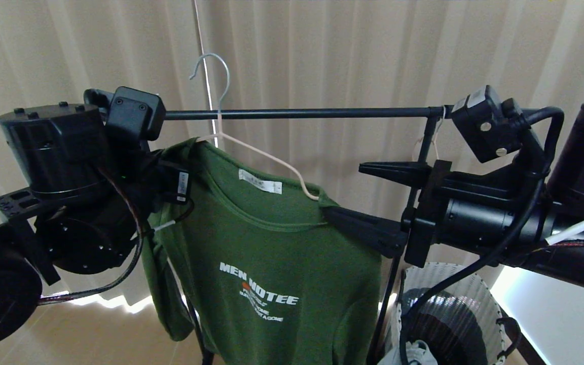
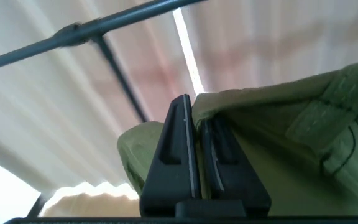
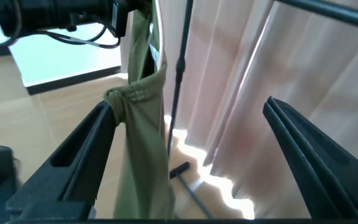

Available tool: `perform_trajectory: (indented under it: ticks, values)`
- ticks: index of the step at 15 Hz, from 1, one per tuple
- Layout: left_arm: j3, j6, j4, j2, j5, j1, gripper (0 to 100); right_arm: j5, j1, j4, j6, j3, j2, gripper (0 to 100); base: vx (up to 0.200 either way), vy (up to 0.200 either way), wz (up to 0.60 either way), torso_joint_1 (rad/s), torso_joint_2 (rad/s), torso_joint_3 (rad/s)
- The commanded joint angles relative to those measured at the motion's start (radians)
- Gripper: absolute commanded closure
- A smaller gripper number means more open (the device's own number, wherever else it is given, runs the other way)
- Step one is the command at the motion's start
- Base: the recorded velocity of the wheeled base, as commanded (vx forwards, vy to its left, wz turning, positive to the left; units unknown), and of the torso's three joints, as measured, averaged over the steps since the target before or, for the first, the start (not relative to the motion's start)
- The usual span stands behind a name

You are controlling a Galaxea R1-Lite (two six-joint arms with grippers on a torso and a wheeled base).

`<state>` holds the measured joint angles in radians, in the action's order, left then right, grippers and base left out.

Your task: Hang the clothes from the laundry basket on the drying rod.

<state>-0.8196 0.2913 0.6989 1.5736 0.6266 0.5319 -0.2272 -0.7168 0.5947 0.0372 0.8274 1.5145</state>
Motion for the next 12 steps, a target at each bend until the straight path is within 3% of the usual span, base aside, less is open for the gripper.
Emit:
perform_trajectory:
  ticks: [1, 4, 6, 9, 12]
  values:
    - [-0.018, 0.000, 0.002, 0.019, 0.002, 0.011, 100, 0.003, 0.000, -0.006, 0.024, -0.002, 0.013, 0, 0.000, 0.000, 0.00, 0.000, 0.00, 0.000]
    - [-0.047, 0.003, 0.002, 0.029, 0.018, -0.040, 100, 0.003, 0.031, -0.013, 0.049, -0.073, -0.053, 0, 0.000, 0.000, 0.00, 0.000, 0.00, 0.000]
    - [-0.044, -0.001, 0.002, 0.031, 0.024, -0.030, 100, -0.003, 0.031, -0.013, 0.047, -0.117, -0.094, 0, 0.000, 0.000, 0.00, 0.000, 0.00, 0.000]
    - [-0.052, -0.003, 0.002, 0.032, 0.031, 0.003, 100, -0.001, 0.033, -0.007, 0.049, -0.083, -0.069, 0, 0.000, 0.000, 0.00, 0.000, 0.00, 0.000]
    - [-0.053, -0.001, 0.002, 0.048, 0.041, 0.043, 100, 0.008, 0.033, -0.006, 0.076, 0.022, 0.027, 0, 0.000, 0.000, 0.00, 0.000, 0.00, 0.000]
